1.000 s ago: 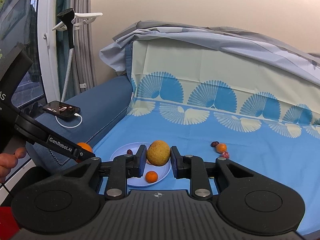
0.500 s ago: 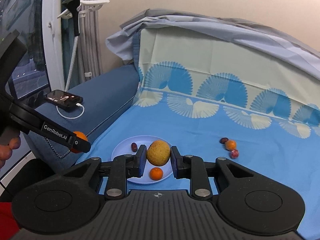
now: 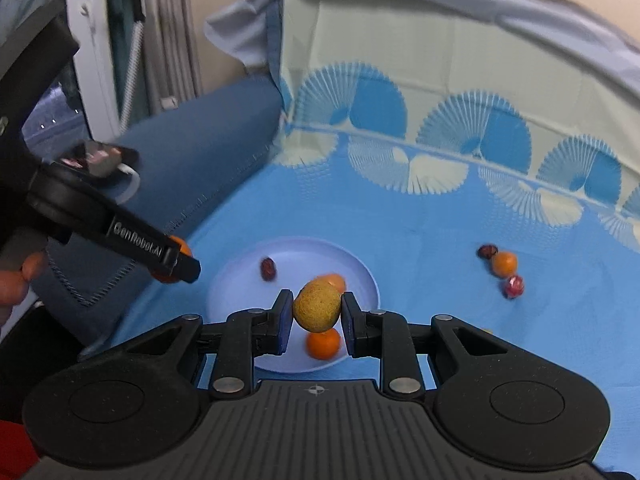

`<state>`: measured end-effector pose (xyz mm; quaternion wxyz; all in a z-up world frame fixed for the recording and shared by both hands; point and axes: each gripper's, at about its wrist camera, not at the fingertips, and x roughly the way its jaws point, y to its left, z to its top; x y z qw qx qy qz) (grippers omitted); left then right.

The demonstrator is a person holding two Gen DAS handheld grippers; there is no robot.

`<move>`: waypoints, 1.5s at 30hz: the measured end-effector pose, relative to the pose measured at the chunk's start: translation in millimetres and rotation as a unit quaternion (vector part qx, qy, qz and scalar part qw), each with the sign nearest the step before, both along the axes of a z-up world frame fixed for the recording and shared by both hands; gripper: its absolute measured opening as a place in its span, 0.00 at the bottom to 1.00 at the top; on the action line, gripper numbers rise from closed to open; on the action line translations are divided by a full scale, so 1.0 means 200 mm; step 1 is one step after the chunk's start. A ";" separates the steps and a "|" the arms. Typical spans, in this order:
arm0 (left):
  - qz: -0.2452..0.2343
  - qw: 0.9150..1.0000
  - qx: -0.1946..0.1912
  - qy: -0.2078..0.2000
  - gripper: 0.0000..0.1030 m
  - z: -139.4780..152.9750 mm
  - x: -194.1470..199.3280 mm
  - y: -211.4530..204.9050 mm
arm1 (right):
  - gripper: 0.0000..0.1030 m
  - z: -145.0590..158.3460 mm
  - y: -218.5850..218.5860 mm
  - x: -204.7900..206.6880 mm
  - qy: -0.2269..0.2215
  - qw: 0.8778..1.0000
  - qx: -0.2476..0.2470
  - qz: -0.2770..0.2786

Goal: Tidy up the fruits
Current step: 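Carry the mandarin and yellow fruit over the plate and open both grippers, then lift both open tools off the plate and move toward the remaining fruits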

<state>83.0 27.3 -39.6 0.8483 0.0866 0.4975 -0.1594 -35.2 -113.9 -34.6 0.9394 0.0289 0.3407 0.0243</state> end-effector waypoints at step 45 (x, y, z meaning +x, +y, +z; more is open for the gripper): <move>-0.007 0.995 0.101 -0.003 1.00 -0.03 -0.20 0.00 | 0.99 -0.05 -0.01 -0.17 0.023 0.999 0.001 -0.022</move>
